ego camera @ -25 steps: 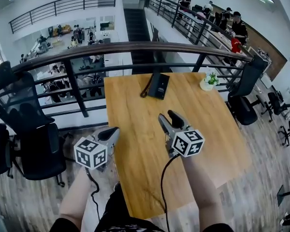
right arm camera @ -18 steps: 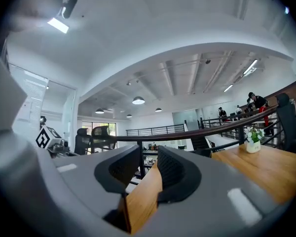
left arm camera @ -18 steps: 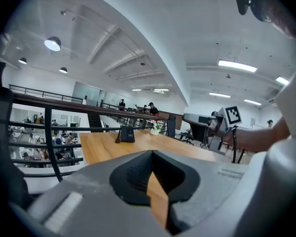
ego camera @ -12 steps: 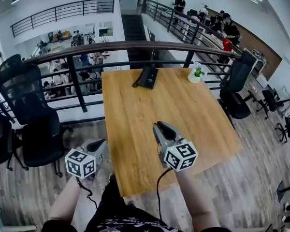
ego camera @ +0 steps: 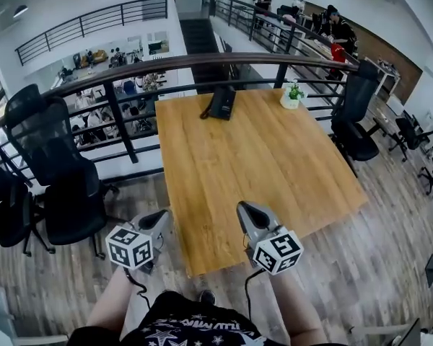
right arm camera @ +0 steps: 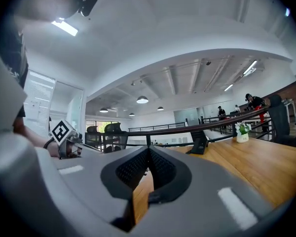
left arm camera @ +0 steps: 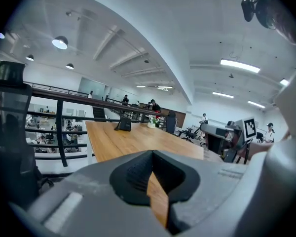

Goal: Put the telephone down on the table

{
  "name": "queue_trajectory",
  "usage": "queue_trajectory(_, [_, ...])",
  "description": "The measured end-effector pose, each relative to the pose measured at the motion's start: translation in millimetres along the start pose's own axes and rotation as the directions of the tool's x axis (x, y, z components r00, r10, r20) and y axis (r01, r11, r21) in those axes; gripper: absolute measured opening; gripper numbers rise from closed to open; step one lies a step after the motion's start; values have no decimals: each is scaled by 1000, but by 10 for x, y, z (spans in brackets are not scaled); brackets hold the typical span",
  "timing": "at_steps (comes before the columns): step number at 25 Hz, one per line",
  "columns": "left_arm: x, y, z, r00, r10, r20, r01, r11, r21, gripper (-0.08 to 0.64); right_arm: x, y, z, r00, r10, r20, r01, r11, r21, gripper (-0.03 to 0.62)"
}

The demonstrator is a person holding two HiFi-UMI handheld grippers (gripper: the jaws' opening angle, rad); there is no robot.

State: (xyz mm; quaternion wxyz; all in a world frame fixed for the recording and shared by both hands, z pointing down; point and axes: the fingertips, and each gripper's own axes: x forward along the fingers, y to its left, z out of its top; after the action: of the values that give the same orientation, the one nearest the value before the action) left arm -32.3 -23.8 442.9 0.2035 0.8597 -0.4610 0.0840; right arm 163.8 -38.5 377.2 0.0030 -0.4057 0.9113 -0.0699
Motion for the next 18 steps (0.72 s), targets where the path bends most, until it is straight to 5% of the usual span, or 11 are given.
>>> queue_trajectory(7, [-191,-76,-63,997,-74,-3,74,997,-15,2,-351,200,-201,993,-121,1,121,991,48,3])
queue_trajectory(18, [-1326,93,-775,982,-166,-89,162,986,-49,2,-325,1662,-314,991,-130,-1,130,991,11,2])
